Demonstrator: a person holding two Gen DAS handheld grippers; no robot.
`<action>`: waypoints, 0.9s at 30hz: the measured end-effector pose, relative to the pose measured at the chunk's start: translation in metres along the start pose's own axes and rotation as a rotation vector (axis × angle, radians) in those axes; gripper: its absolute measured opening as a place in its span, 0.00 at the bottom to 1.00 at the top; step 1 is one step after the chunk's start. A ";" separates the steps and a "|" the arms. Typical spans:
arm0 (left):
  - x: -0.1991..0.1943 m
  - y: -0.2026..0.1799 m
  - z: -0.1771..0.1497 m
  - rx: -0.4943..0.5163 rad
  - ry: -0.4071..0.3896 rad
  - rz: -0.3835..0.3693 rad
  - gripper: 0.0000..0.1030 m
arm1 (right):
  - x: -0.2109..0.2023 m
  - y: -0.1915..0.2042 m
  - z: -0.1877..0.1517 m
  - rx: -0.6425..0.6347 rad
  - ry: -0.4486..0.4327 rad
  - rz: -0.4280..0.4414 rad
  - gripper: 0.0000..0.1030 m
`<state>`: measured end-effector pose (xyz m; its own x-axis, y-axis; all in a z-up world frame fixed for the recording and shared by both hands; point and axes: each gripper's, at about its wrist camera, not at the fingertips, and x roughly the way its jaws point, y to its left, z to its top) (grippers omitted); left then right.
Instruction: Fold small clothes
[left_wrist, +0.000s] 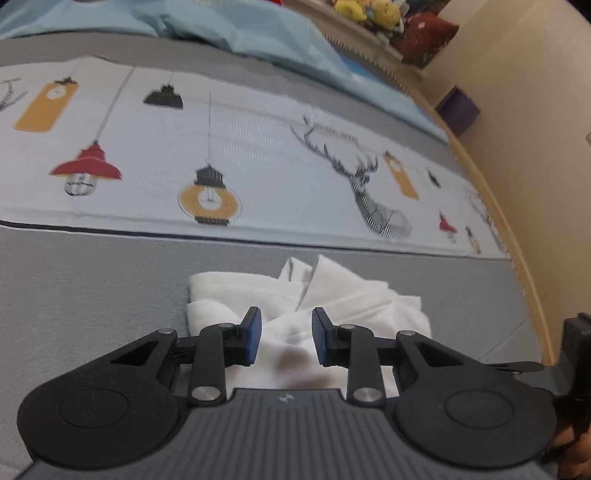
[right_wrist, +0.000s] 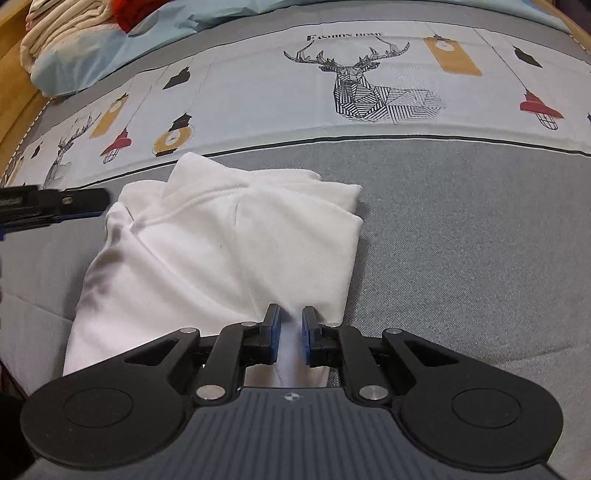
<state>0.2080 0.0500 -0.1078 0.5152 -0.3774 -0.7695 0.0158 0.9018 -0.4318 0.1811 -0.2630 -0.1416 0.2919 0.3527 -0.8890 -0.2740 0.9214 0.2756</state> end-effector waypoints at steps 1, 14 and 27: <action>0.007 0.000 0.001 0.003 0.013 0.001 0.31 | 0.000 0.000 0.000 -0.001 0.000 0.003 0.11; 0.012 -0.019 0.013 0.124 -0.123 0.031 0.00 | -0.001 -0.005 0.001 0.004 0.003 0.028 0.11; 0.043 -0.012 -0.010 0.128 0.076 0.068 0.20 | -0.024 0.000 -0.024 -0.023 0.003 0.068 0.15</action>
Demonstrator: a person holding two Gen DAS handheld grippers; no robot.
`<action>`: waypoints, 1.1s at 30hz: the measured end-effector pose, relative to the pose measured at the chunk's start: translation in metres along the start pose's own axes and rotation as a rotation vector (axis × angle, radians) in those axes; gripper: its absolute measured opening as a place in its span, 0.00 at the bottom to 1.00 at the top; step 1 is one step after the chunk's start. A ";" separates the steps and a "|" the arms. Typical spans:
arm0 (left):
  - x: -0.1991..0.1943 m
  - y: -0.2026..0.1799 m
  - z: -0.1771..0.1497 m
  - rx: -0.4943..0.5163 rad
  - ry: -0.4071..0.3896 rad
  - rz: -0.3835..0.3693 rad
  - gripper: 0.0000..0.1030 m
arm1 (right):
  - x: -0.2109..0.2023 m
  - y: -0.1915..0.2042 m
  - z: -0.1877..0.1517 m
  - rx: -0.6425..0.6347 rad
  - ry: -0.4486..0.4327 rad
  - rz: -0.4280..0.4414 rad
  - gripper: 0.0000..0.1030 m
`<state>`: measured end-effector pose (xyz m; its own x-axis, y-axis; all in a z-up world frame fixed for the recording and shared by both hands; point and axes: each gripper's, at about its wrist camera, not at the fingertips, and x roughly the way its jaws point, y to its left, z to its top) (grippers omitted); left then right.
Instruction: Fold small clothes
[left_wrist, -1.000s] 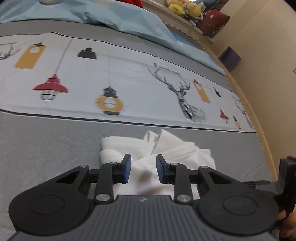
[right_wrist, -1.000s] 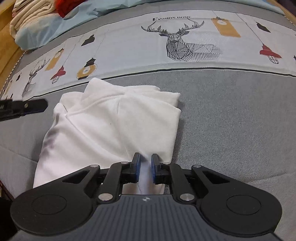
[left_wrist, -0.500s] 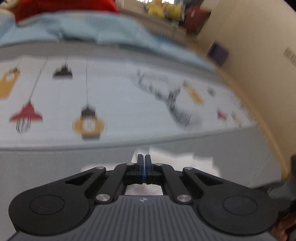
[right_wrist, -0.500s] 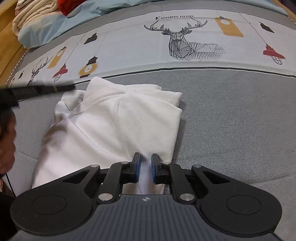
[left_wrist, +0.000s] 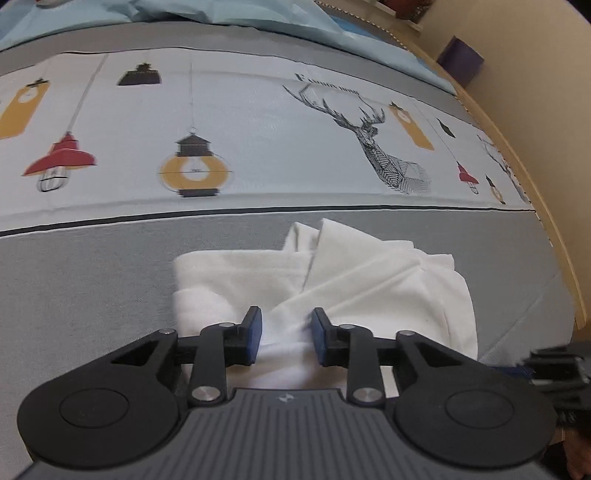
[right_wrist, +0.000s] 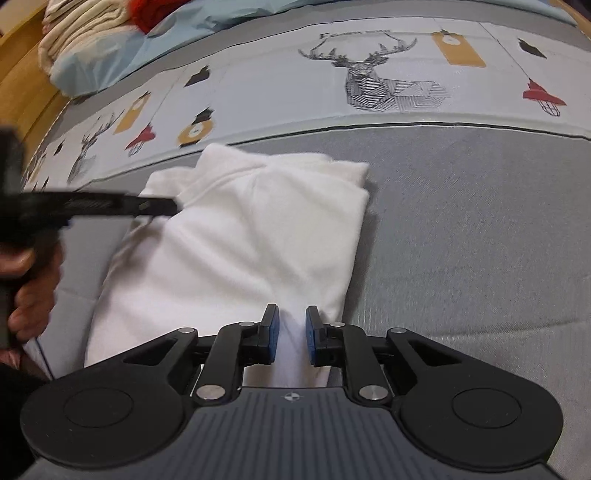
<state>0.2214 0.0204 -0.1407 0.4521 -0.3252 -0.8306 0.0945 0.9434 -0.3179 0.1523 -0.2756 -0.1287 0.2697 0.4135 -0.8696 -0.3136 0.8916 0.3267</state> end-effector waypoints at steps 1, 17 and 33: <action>0.003 -0.003 0.001 0.022 -0.004 0.001 0.08 | -0.004 -0.001 -0.003 -0.009 -0.004 0.006 0.15; -0.069 -0.015 -0.007 0.060 -0.140 -0.097 0.02 | -0.026 -0.015 -0.038 -0.115 0.051 -0.008 0.38; -0.077 0.006 -0.073 0.065 0.147 -0.003 0.51 | -0.025 -0.038 -0.012 0.144 -0.042 0.063 0.43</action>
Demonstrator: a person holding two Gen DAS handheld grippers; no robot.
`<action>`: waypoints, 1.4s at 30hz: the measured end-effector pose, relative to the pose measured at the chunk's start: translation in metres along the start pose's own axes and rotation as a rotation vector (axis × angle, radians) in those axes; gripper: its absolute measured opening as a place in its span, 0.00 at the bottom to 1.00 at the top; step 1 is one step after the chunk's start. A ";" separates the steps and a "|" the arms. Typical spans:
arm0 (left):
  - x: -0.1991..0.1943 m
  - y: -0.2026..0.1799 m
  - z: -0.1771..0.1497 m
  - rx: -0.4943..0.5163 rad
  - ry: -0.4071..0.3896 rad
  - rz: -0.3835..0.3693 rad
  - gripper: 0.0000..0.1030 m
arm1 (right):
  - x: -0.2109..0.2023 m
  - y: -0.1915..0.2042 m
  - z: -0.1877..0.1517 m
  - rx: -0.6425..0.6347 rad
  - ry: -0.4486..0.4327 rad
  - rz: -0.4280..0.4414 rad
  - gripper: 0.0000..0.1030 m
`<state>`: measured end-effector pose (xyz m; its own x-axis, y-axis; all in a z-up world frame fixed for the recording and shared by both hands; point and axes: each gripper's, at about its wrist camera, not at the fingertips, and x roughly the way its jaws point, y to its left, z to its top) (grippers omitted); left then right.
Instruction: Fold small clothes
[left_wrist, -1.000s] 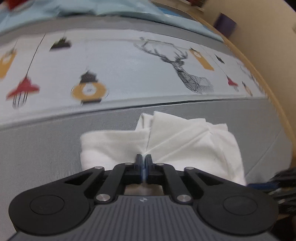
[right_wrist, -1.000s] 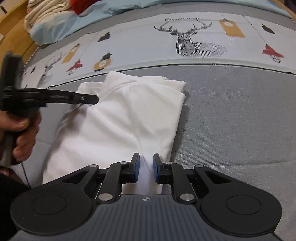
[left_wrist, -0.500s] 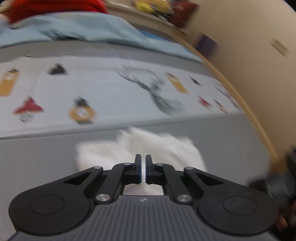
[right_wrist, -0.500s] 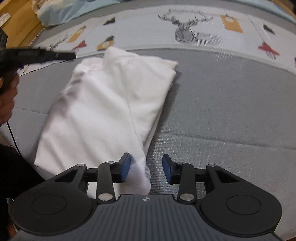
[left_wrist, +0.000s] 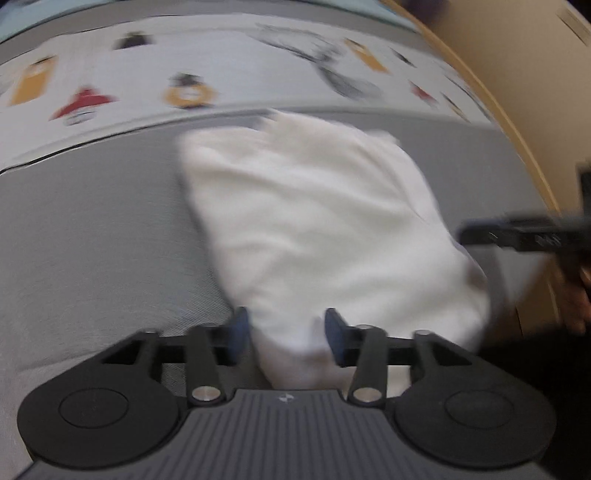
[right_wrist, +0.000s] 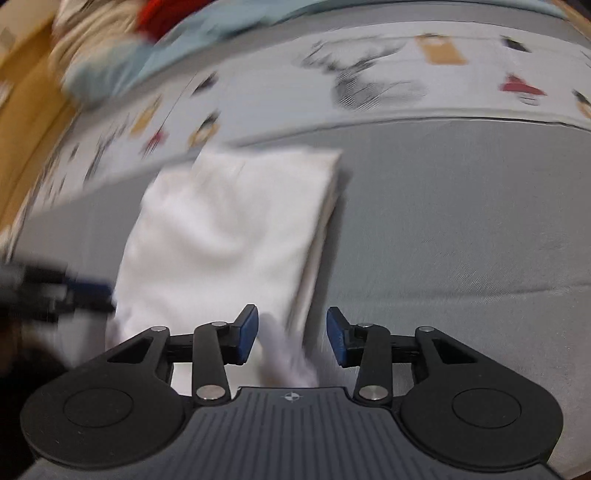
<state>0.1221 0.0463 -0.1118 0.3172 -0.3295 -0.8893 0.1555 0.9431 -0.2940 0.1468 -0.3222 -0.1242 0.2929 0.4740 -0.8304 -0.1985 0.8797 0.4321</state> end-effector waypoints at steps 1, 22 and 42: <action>0.001 0.007 0.004 -0.051 -0.014 -0.002 0.52 | 0.004 -0.006 0.004 0.056 0.000 0.015 0.44; 0.028 0.034 0.064 -0.168 -0.091 -0.016 0.33 | 0.045 0.017 0.054 0.158 -0.195 0.119 0.14; 0.031 0.091 0.054 -0.426 -0.074 -0.003 0.40 | 0.081 0.044 0.049 0.150 0.001 0.066 0.48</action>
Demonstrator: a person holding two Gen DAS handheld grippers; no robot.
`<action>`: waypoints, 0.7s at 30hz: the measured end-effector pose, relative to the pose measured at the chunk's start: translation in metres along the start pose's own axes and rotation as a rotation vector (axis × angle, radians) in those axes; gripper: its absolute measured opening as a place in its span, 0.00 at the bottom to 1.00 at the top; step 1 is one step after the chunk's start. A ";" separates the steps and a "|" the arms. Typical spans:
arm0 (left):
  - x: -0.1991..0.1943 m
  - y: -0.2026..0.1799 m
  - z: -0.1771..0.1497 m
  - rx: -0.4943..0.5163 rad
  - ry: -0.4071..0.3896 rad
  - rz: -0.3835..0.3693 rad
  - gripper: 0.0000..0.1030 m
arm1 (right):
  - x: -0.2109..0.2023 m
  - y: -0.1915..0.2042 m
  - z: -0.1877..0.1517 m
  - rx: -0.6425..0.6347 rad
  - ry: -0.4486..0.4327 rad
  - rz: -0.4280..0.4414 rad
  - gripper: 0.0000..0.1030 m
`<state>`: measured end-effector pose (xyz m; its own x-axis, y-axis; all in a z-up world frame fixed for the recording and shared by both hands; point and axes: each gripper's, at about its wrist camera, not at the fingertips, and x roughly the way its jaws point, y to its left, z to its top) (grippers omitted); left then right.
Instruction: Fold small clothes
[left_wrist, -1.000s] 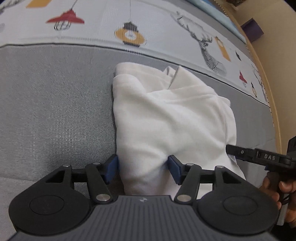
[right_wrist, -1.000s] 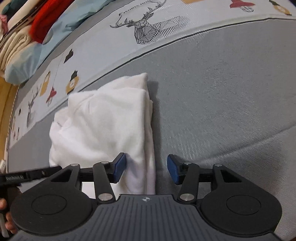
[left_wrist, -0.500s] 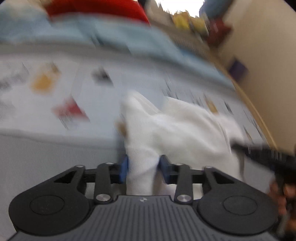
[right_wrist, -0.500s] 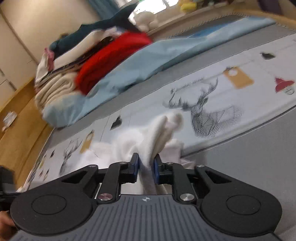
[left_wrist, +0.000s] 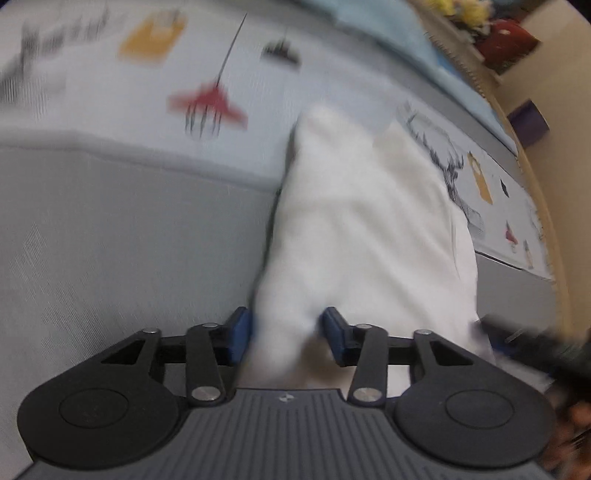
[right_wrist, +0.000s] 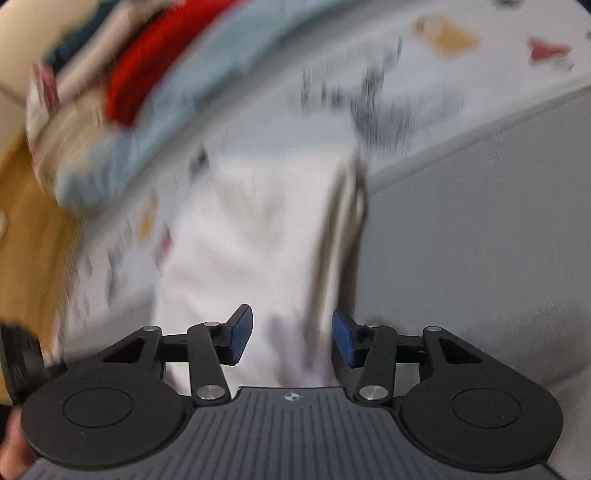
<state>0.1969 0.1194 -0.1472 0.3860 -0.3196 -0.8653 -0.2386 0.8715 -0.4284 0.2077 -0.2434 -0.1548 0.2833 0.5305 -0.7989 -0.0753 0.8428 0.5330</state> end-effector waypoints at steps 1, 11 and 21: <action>0.001 0.002 -0.003 -0.026 0.005 -0.015 0.39 | 0.005 0.003 -0.003 -0.037 0.023 -0.022 0.46; 0.011 -0.017 -0.011 0.101 0.036 -0.002 0.30 | -0.012 -0.002 0.001 -0.058 -0.078 -0.071 0.23; 0.004 -0.027 -0.035 0.270 0.093 0.181 0.56 | -0.035 -0.019 -0.010 -0.065 -0.054 -0.226 0.45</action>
<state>0.1734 0.0810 -0.1478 0.2728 -0.1719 -0.9466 -0.0461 0.9804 -0.1914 0.1901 -0.2767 -0.1397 0.3504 0.3233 -0.8790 -0.0649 0.9446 0.3216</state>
